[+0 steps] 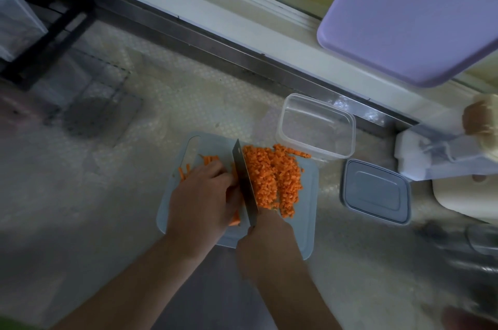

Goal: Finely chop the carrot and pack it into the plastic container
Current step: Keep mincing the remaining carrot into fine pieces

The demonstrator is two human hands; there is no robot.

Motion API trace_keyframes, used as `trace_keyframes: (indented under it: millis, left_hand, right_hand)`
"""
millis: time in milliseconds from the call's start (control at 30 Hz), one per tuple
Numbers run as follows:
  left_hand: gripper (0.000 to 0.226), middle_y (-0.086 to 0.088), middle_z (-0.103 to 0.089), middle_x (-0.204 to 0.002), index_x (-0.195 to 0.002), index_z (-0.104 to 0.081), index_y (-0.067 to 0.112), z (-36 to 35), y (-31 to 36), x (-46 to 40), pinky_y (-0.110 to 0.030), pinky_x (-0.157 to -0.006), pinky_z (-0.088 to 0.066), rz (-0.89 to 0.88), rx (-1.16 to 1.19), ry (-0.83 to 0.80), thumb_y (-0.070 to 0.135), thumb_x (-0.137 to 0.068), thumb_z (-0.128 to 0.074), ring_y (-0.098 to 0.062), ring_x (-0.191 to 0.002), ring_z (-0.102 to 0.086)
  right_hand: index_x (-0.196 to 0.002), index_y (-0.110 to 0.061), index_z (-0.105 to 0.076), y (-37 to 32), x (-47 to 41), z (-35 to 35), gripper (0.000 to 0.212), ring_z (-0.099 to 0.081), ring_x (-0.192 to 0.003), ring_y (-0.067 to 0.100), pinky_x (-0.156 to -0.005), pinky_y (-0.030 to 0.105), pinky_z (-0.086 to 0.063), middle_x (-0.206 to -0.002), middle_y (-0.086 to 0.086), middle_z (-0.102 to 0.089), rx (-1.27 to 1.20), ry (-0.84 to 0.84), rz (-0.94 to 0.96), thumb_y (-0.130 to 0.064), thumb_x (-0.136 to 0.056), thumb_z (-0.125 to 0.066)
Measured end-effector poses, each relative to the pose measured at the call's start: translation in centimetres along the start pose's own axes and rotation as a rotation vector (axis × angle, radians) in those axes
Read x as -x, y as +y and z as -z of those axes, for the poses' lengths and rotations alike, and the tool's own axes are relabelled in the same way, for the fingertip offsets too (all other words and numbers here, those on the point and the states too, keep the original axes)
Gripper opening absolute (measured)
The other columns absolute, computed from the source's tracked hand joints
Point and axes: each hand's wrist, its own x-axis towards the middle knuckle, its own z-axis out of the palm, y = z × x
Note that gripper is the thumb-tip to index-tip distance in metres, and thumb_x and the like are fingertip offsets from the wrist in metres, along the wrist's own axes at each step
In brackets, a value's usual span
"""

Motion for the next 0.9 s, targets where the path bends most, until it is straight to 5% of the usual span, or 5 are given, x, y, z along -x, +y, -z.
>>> trace_keyframes:
  millis: [133,233,433,600,900]
  left_hand:
    - [0.029,0.01,-0.058,-0.088,-0.087,-0.077,0.029,-0.1,0.1,0.1,-0.033,-0.055,-0.044,-0.003,-0.003,-0.007,0.043,-0.093,-0.053,-0.015,-0.081,-0.061]
    - [0.029,0.01,-0.06,-0.089,-0.086,-0.078,0.029,-0.3,0.2,0.3,-0.034,-0.055,-0.046,0.008,-0.02,0.018,0.044,-0.093,-0.054,-0.017,-0.082,-0.062]
    - [0.007,0.014,-0.06,-0.092,-0.086,-0.077,0.029,-0.8,-0.4,0.5,-0.035,-0.061,-0.051,0.091,0.14,0.05,0.035,-0.089,-0.079,-0.007,-0.084,-0.058]
    - [0.018,0.013,-0.059,-0.095,-0.09,-0.076,0.025,-0.5,-0.7,0.9,-0.029,-0.063,-0.049,-0.004,0.149,0.1,0.037,-0.094,-0.063,-0.009,-0.086,-0.058]
    - [0.011,0.011,-0.059,-0.096,-0.093,-0.076,0.023,0.0,-1.6,0.8,-0.028,-0.062,-0.049,-0.098,0.138,0.064,0.029,-0.09,-0.067,-0.013,-0.082,-0.06]
  right_hand:
    - [-0.095,-0.023,-0.048,-0.8,-0.5,-0.3,0.012,-0.054,-0.086,0.016,-0.074,0.03,-0.047,-0.087,-0.006,-0.05,-0.037,0.07,0.011,-0.013,-0.092,-0.054]
    - [-0.105,-0.021,-0.061,-1.0,-0.3,-0.7,0.021,-0.061,-0.092,0.019,-0.079,0.036,-0.055,-0.096,-0.002,-0.061,-0.116,0.114,0.065,-0.011,-0.091,-0.049]
    - [-0.112,-0.025,-0.06,1.0,-0.4,0.5,0.016,-0.051,-0.074,0.007,-0.059,0.024,-0.04,-0.083,-0.012,-0.051,-0.138,0.114,0.089,-0.022,-0.1,-0.049]
    - [-0.098,-0.027,-0.054,0.9,0.0,0.3,0.005,-0.052,-0.075,0.006,-0.059,0.025,-0.039,-0.084,-0.011,-0.052,-0.082,0.079,0.079,-0.024,-0.1,-0.05]
    - [-0.078,-0.031,-0.037,-0.4,0.1,-0.4,0.028,-0.045,-0.067,0.004,-0.051,0.014,-0.031,-0.079,-0.013,-0.047,-0.031,0.048,0.028,-0.013,-0.096,-0.049]
